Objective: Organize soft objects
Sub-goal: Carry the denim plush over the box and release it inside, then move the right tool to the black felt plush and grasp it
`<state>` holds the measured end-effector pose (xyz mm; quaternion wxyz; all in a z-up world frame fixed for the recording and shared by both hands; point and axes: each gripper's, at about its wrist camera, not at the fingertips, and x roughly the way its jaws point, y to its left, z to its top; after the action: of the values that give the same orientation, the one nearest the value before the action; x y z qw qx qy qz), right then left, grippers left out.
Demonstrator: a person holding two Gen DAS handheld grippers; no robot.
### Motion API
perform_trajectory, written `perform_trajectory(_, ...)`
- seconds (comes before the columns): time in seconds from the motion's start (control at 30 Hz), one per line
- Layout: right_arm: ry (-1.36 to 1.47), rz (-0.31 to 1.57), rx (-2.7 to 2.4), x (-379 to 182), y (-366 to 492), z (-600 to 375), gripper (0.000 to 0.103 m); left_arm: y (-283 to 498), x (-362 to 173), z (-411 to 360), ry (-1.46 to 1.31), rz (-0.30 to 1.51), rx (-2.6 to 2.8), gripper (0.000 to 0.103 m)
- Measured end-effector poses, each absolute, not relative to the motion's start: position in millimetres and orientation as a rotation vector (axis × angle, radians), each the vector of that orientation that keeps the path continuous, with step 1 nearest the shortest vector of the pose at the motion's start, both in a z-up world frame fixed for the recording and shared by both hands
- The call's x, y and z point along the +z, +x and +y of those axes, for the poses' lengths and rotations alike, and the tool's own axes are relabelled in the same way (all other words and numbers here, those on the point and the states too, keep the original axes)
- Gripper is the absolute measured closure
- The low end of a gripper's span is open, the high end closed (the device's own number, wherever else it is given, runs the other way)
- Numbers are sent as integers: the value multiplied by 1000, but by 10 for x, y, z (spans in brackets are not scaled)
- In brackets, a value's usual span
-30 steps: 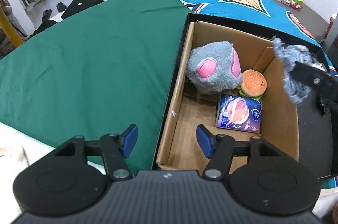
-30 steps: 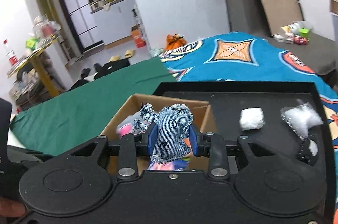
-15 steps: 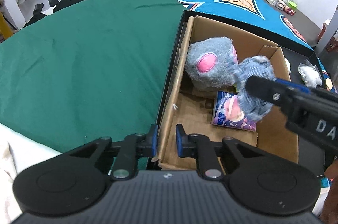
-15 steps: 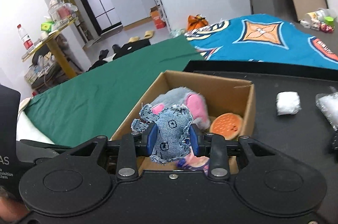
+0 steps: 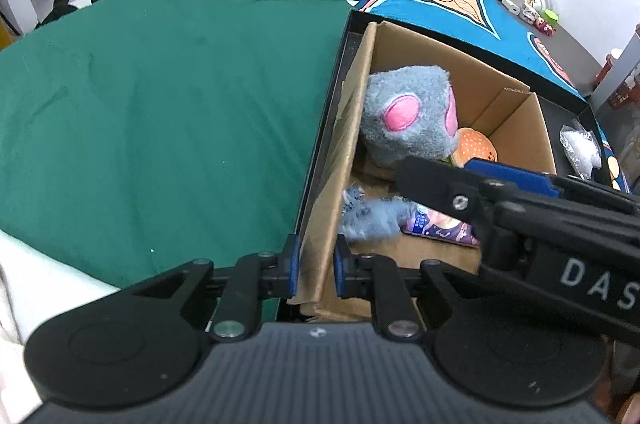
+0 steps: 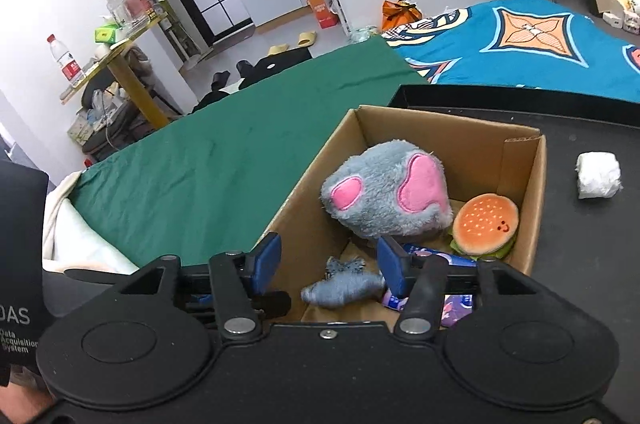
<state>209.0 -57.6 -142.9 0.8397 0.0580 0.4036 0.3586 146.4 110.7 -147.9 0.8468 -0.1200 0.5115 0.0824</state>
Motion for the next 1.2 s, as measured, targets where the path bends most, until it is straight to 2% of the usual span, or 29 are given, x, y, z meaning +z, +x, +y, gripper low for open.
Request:
perform_trajectory(0.33, 60, 918, 692, -1345, 2121, -667, 48, 1452, -1387, 1113, -247, 1078, 188, 78)
perform_trajectory(0.5, -5, 938, 643, -1256, 2177, -797, 46, 1440, -1320, 1083, -241, 1072, 194, 62)
perform_trajectory(0.8, -87, 904, 597, -1053, 2341, -1134, 29, 1495, -1268, 923, -223, 1069, 183, 39)
perform_trajectory(1.0, -55, 887, 473, -1192, 2491, -1469, 29, 1537, -1270, 813, -189, 1076, 196, 32)
perform_trajectory(1.2, -24, 887, 396, -1393, 2634, -1629, 29, 1589, -1278, 719, -160, 1089, 208, 31)
